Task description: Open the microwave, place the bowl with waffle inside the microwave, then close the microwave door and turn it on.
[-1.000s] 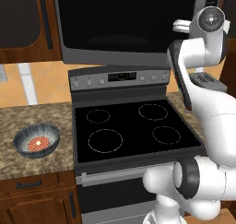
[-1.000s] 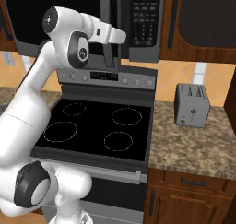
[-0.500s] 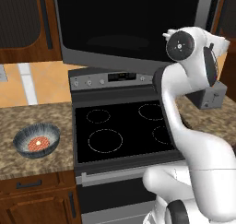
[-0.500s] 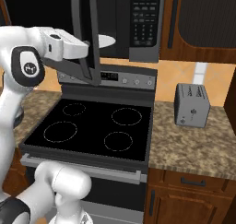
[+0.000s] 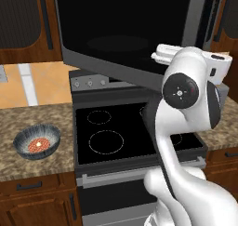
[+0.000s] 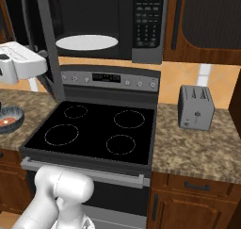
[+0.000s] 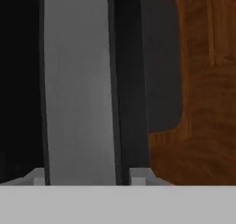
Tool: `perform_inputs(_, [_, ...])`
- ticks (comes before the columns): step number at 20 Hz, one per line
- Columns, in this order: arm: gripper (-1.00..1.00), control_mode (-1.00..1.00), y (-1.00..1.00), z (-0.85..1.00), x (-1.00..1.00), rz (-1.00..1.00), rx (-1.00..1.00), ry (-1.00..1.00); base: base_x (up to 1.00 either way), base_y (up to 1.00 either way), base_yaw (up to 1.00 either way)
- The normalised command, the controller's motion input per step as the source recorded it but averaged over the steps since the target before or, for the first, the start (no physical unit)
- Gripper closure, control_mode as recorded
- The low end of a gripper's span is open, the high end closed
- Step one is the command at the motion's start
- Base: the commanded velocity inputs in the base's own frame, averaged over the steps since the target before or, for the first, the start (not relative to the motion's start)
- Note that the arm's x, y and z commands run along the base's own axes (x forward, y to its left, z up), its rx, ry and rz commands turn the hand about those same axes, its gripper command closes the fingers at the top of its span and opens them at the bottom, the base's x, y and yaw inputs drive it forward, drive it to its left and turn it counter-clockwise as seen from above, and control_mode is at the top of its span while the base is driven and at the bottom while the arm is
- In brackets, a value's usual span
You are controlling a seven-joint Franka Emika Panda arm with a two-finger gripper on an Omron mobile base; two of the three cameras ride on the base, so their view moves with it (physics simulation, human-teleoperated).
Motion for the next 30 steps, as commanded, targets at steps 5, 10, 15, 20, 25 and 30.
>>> perform_inputs(5, [-1.0,-1.0,0.84,-0.13,-0.26,0.02,-0.08,0.0,0.0,0.0,0.0])
perform_inputs(10, [-1.0,-1.0,0.36,-0.47,0.13,-0.15,0.0,-0.01,0.0,0.0,0.0])
perform_inputs(15, [-1.0,-1.0,0.06,-0.13,0.0,-0.02,0.0,-0.02,0.0,0.0,0.0])
perform_inputs(20, [-1.0,-1.0,0.05,0.0,0.0,-0.1,0.0,-0.01,0.0,0.0,0.0])
perform_inputs(25, [-1.0,-1.0,0.01,0.24,-0.22,-0.21,0.0,0.0,0.0,0.0,0.0])
perform_inputs(30, [-1.0,-1.0,0.01,0.3,-0.67,-0.05,0.0,0.0,0.0,0.0,0.0])
